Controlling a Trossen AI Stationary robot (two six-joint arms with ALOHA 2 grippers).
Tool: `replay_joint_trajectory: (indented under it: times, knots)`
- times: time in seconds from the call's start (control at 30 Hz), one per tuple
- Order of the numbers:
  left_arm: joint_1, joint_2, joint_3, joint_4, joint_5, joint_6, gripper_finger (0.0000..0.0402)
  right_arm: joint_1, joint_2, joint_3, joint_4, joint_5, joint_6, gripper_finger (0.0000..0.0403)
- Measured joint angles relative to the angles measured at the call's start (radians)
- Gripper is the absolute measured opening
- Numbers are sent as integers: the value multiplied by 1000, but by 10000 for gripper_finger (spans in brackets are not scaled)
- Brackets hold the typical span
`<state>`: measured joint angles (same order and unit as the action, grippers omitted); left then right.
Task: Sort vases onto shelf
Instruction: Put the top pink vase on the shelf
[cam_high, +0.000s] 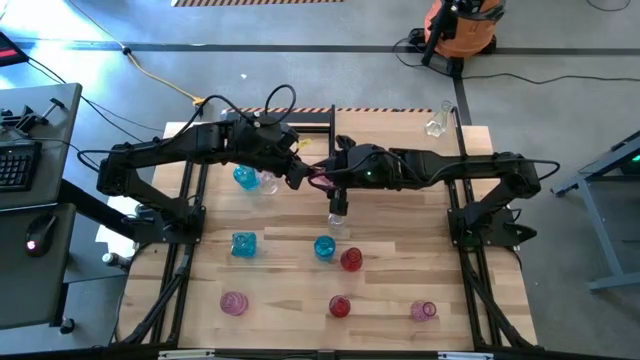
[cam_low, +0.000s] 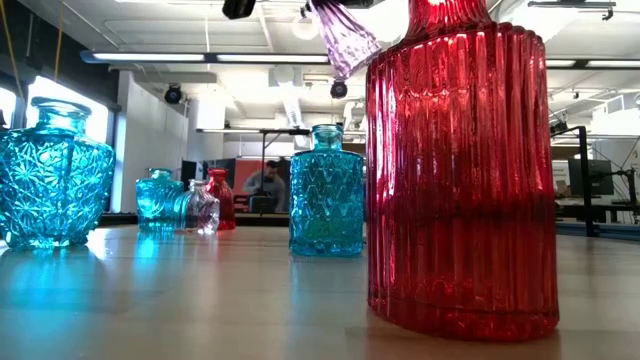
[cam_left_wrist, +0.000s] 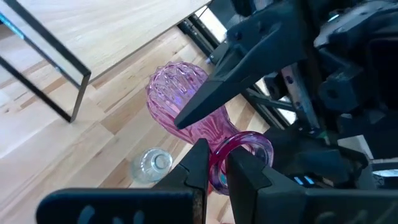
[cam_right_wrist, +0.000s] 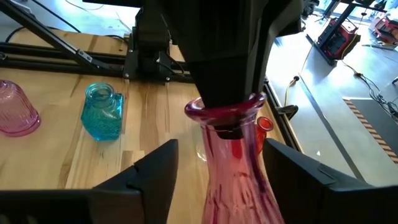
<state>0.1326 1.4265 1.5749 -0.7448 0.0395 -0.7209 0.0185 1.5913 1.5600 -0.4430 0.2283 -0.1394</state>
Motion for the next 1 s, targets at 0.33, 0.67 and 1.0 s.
replay_joint_trajectory:
  times: [0.33,0.67,1.0]
  knots:
    - [-1,0,0,-1,4,0,23,-2,0,0,0,4,3,120]
    - [0,1,0,6,3,-3,32,-1,0,0,0,2,6,85]
    - [12,1,0,15,3,14,57,-1,-1,0,1,0,33,83]
